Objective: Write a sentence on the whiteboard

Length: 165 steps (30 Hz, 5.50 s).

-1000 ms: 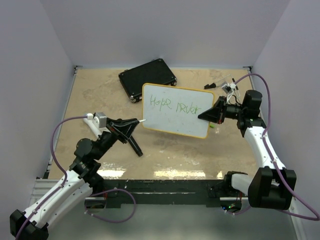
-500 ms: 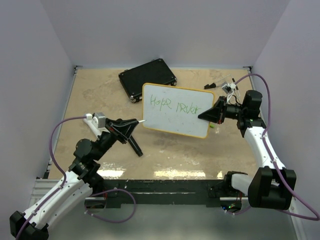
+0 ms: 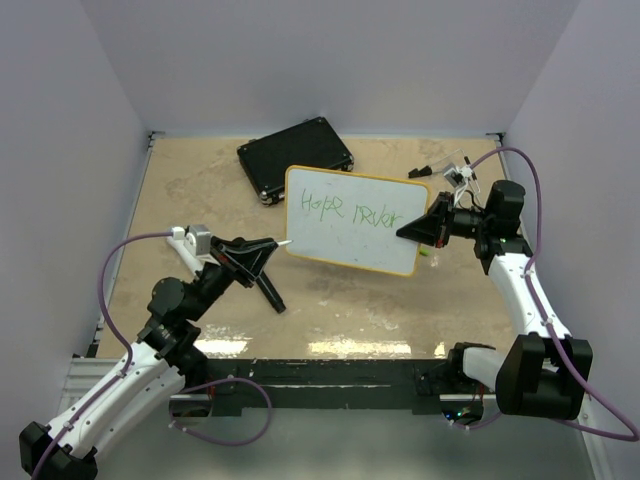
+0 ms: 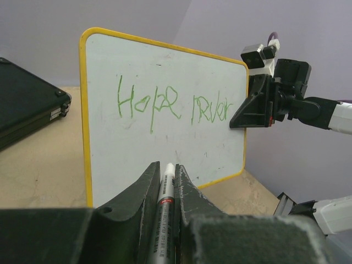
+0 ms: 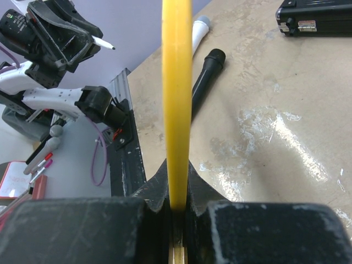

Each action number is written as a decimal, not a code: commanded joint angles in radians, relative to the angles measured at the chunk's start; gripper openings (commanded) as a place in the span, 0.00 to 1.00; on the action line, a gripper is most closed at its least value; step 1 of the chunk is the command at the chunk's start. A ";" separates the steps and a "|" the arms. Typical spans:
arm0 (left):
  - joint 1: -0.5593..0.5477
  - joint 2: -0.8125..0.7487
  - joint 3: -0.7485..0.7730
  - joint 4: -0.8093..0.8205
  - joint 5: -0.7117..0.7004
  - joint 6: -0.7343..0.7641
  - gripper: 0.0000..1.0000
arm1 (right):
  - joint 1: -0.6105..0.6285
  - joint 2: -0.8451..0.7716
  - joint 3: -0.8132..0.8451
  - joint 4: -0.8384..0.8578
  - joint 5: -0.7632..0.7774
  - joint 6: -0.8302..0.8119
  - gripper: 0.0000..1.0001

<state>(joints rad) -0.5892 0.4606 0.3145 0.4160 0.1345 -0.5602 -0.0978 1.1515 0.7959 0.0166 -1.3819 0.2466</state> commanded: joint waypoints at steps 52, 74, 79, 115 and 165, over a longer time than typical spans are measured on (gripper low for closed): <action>0.008 0.003 -0.022 0.037 0.040 -0.052 0.00 | -0.008 -0.027 0.006 0.063 -0.066 0.014 0.00; 0.008 0.000 -0.023 0.030 0.053 -0.047 0.00 | -0.006 -0.026 0.008 0.060 -0.066 0.014 0.00; 0.008 0.001 -0.022 0.030 0.054 -0.047 0.00 | -0.006 -0.026 0.008 0.060 -0.065 0.013 0.00; 0.008 0.081 0.052 0.058 0.031 0.049 0.00 | -0.006 -0.029 0.011 0.040 -0.062 -0.003 0.00; 0.008 -0.042 -0.035 0.070 -0.059 0.039 0.00 | -0.006 -0.032 -0.003 0.051 -0.059 -0.001 0.00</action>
<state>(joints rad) -0.5892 0.4374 0.2897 0.4313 0.0998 -0.5133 -0.0994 1.1503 0.7879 0.0158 -1.3823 0.2459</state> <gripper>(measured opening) 0.166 0.058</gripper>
